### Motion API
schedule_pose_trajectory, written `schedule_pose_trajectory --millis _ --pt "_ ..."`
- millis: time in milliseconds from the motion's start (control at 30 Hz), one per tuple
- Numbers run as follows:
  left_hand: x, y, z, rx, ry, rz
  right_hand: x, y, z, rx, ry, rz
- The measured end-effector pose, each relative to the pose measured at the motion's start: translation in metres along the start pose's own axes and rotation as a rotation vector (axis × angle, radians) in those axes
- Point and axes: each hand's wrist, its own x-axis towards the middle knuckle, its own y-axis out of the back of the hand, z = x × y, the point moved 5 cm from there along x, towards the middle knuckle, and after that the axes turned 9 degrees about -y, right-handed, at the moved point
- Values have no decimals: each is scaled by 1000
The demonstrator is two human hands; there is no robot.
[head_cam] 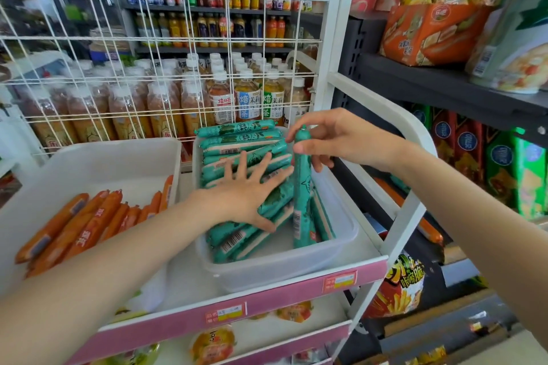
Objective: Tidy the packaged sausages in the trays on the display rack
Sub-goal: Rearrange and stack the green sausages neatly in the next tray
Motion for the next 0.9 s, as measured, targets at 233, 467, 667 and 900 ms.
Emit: schedule_pose_trajectory --millis 233,467,667,900 --pt "-4 -3 6 -65 -209 74 10 0 21 181 -124 163" --pt "-14 30 -16 -588 -188 412 15 2 29 397 -193 227" --pt "-17 44 -13 -1070 -196 482 25 3 33 575 -225 221" --pt "-25 50 -10 -1267 -239 460 31 1 29 805 -282 89"
